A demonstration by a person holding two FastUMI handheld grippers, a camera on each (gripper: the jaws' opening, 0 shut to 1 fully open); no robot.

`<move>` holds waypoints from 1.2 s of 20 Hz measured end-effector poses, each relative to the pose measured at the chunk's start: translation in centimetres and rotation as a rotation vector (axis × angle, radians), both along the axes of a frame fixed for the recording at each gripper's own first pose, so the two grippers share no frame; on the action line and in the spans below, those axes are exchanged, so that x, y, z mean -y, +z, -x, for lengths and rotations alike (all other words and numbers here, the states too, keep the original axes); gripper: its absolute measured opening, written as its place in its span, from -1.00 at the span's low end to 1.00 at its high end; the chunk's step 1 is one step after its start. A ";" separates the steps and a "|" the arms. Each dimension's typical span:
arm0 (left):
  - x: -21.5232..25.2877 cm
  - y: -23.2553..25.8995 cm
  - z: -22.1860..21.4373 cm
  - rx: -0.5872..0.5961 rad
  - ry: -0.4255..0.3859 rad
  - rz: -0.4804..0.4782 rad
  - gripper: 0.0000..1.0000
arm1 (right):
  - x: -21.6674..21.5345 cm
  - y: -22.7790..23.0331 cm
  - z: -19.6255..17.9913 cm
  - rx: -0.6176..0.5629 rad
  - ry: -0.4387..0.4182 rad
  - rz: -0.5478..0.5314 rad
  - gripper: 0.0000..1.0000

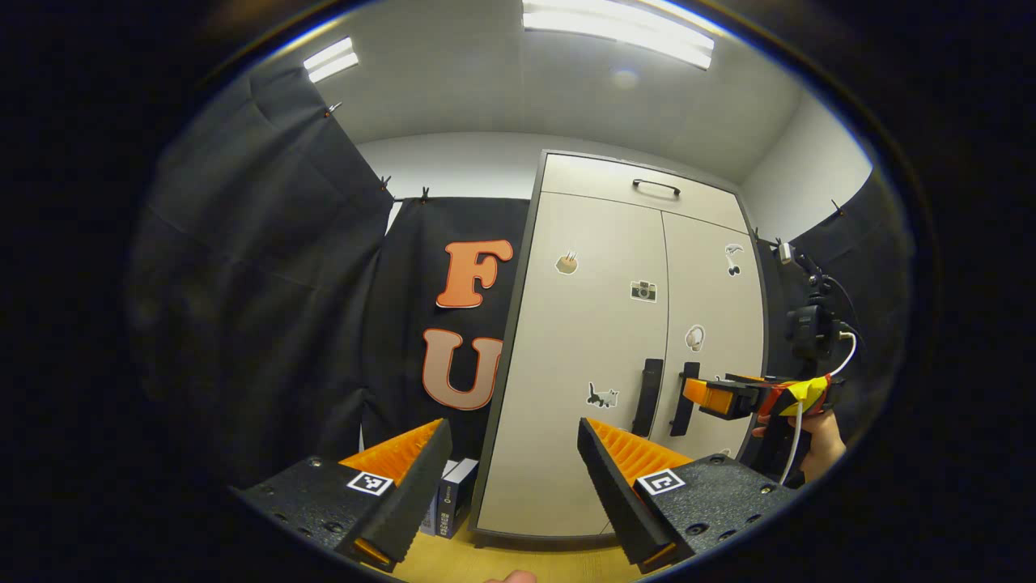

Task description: Open the right door of the double-door shoe cabinet with the right hand, and open the left door with the left hand.

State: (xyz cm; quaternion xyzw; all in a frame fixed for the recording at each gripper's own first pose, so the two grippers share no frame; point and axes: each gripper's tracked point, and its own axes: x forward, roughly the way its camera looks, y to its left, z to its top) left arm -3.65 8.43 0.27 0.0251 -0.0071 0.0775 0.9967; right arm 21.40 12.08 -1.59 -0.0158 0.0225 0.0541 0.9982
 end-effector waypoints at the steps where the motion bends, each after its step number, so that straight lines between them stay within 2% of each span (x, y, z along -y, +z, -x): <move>1: -0.4 -0.2 0.1 -0.005 0.006 -0.006 0.89 | 0.2 -0.7 -0.8 -0.019 -0.012 -0.005 0.96; 5: -1.8 -0.4 -0.3 0.011 0.032 -0.022 0.88 | 0.1 -2.1 -2.9 -0.027 -0.024 -0.002 0.97; 6: -2.1 -0.5 -0.4 0.011 0.036 -0.025 0.89 | -0.1 -2.3 -3.2 -0.022 -0.026 0.019 0.86; 7: -2.3 -0.6 -0.5 0.008 0.038 -0.027 0.89 | -0.3 -2.4 -3.5 -0.021 -0.028 0.040 0.86; 8: -2.3 -0.7 -0.6 0.006 0.039 -0.029 0.89 | -0.4 -2.6 -3.8 -0.024 -0.033 0.058 0.96; 9: -2.4 -0.8 -0.9 0.007 0.038 -0.029 0.89 | -0.4 -3.0 -4.2 -0.030 -0.040 0.067 0.95; 10: -2.4 -0.8 -0.9 0.010 0.038 -0.028 0.89 | -0.4 -3.4 -4.5 -0.038 -0.046 0.065 0.76; 11: -2.5 -0.8 -1.1 0.012 0.038 -0.027 0.89 | -0.4 -3.9 -4.8 -0.055 -0.045 0.055 0.86; 13: -2.4 -0.9 -1.1 0.013 0.032 -0.018 0.89 | 0.4 -4.4 -5.0 -0.073 -0.082 0.047 0.75; 14: -2.4 -0.9 -1.2 0.013 0.031 -0.015 0.89 | 0.4 -4.2 -5.1 -0.066 -0.079 0.049 0.51; 15: -2.4 -1.0 -1.3 0.012 0.028 -0.013 0.88 | 0.3 -4.3 -5.1 -0.066 -0.078 0.054 0.40; 16: -2.3 -1.1 -1.4 0.011 0.025 -0.014 0.89 | -0.5 -4.4 -5.0 -0.068 -0.040 0.052 0.39; 18: -2.1 -1.2 -1.4 0.007 0.016 -0.014 0.89 | -0.8 -4.4 -4.8 -0.057 -0.027 0.048 -0.25; 19: -2.0 -1.3 -1.3 0.006 0.011 -0.015 0.89 | -0.8 -4.6 -4.9 -0.063 -0.025 0.044 -0.26; 20: -1.9 -1.3 -1.4 0.004 0.009 -0.015 0.89 | -0.9 -4.6 -5.0 -0.057 -0.020 0.034 -0.43; 24: -1.8 -1.2 -1.3 0.007 0.012 -0.020 0.89 | -0.8 -4.7 -4.6 -0.072 0.002 0.059 -0.44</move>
